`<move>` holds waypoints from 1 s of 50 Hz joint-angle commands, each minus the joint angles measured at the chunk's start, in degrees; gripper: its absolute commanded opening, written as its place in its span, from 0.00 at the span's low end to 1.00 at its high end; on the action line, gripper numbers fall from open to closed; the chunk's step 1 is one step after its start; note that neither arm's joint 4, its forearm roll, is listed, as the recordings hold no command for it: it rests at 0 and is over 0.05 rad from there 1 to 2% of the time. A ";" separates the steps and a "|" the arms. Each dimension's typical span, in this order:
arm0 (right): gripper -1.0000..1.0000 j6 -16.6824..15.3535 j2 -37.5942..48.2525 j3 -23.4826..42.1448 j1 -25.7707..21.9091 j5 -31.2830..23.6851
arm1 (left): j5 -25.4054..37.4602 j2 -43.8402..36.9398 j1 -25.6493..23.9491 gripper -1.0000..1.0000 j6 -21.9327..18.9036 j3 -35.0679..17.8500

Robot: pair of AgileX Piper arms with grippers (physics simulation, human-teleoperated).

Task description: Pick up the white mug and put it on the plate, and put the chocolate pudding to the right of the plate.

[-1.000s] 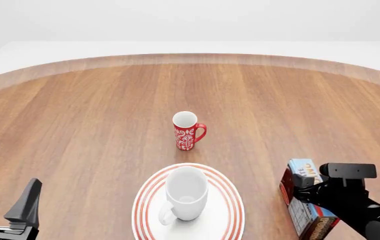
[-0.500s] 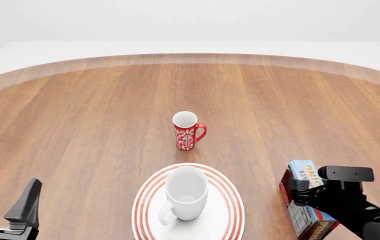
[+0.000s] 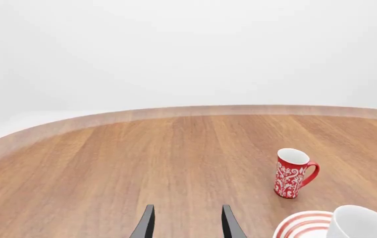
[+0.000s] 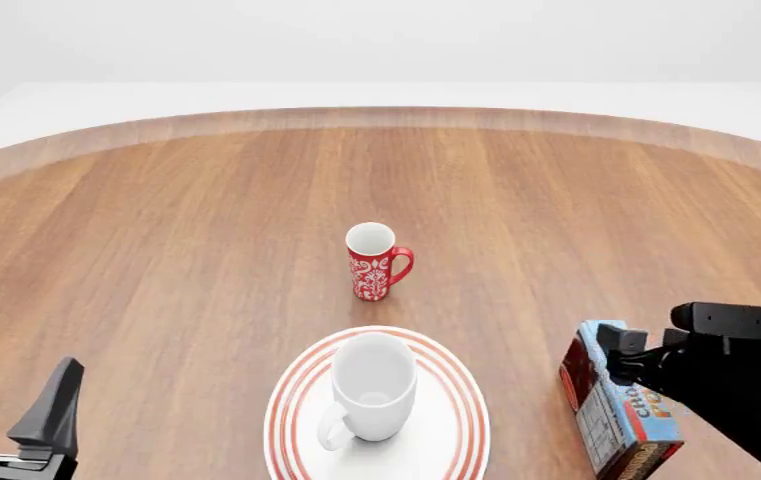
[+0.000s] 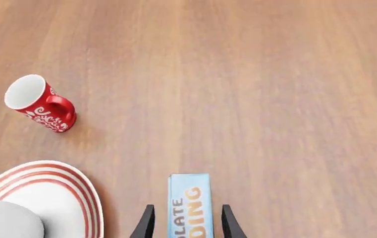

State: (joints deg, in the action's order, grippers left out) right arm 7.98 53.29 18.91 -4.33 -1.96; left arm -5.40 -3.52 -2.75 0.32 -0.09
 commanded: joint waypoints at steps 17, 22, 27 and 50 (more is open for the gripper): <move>1.00 -3.31 -20.23 14.05 2.43 -13.58 | -0.04 -0.01 0.03 1.00 -0.03 0.00; 1.00 -6.52 -26.52 15.66 3.52 -13.96 | -0.15 -0.13 0.02 1.00 -0.05 0.00; 1.00 -10.03 -34.27 16.01 4.43 -14.21 | 0.07 0.13 -0.01 1.00 -0.17 -0.01; 1.00 -14.73 -53.28 19.65 11.14 -11.78 | -0.46 -0.56 0.30 1.00 -0.50 0.01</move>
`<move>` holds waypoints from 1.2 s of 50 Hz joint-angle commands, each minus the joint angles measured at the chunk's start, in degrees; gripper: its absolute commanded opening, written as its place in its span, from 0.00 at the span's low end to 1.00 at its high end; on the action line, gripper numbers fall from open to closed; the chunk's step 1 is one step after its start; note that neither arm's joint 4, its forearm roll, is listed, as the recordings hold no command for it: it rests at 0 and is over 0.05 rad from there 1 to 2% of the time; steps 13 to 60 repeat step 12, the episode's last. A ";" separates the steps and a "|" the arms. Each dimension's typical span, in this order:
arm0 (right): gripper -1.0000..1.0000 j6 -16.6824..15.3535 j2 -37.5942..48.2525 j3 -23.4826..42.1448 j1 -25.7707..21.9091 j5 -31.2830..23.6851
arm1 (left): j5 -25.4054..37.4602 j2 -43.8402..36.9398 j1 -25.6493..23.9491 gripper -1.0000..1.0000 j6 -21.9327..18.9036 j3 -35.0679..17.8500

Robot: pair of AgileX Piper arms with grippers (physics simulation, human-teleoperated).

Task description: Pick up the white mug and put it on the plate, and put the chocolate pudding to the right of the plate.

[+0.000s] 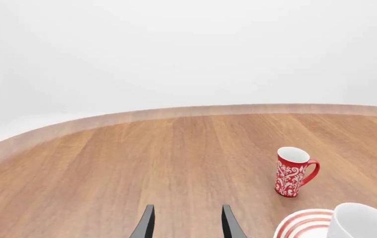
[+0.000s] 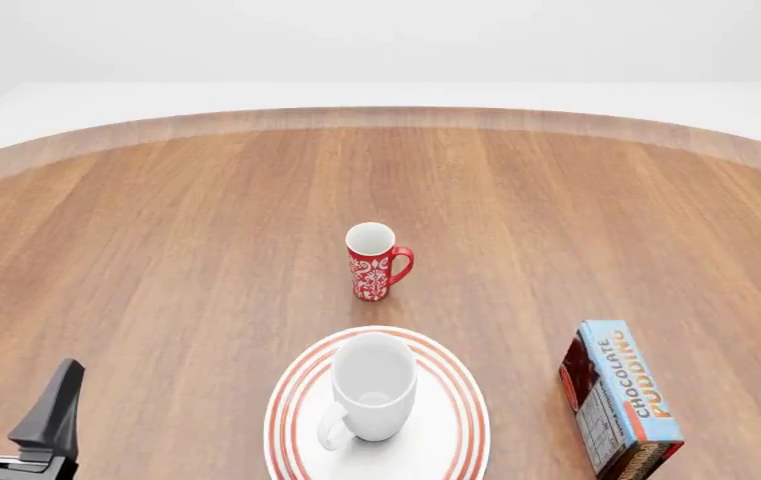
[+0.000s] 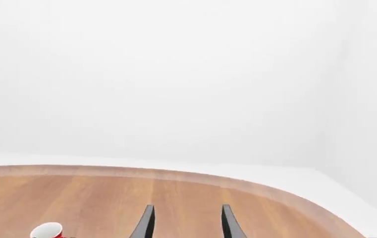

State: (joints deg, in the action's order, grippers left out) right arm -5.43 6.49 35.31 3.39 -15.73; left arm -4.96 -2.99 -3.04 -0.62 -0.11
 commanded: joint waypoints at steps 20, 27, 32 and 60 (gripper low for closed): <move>1.00 -1.58 -6.49 7.42 7.16 6.07 | -3.11 -3.89 1.54 1.00 2.66 0.07; 1.00 -1.58 -6.49 7.42 7.16 6.07 | -3.11 -3.89 1.54 1.00 2.66 0.07; 1.00 -1.58 -6.49 7.42 7.16 6.07 | -3.11 -3.89 1.54 1.00 2.66 0.07; 1.00 -1.58 -6.49 7.42 7.16 6.07 | -3.11 -3.89 1.54 1.00 2.66 0.07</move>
